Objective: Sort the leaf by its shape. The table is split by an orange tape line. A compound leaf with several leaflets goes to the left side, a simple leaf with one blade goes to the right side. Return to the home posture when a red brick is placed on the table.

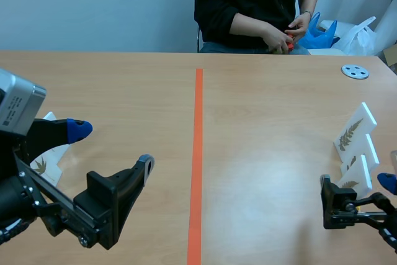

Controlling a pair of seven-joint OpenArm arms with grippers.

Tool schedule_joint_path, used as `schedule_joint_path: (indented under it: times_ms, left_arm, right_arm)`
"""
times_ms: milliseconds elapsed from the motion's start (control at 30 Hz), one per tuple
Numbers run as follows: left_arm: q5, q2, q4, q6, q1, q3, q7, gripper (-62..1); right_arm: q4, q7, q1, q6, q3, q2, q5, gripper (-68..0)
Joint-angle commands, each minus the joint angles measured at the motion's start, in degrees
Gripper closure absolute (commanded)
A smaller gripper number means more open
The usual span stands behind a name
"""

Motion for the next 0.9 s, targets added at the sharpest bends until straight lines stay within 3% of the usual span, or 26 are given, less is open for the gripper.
schedule_joint_path:
  times_ms: [0, 167, 433, 700, 867]
  left_arm:
    - [-0.35, 0.13, 0.17, 0.09, 0.0, -0.24, -1.25, -62.3]
    - [-0.35, 0.13, 0.17, 0.09, 0.0, -0.24, -1.25, -62.3]
    - [-0.35, 0.13, 0.17, 0.09, 0.0, -0.24, -1.25, -62.3]
    - [-0.35, 0.11, 0.17, 0.09, 0.0, -0.24, -0.9, -62.3]
    - [-0.35, 0.11, 0.17, 0.09, 0.0, -0.24, -0.76, -62.3]
  right_arm:
    - [1.79, 1.57, 0.52, 0.0, 0.17, 0.79, 0.44, -67.9]
    - [4.94, 0.46, -0.07, 0.04, 0.2, 0.79, 0.44, -67.9]
    - [19.65, -5.38, -6.51, 0.13, 3.26, 1.11, 0.68, -67.9]
    - [32.11, -11.91, -14.05, 3.76, 3.87, 5.07, 2.05, -67.9]
    - [39.15, -16.31, -16.37, 5.01, 3.67, 5.05, 3.37, -67.9]
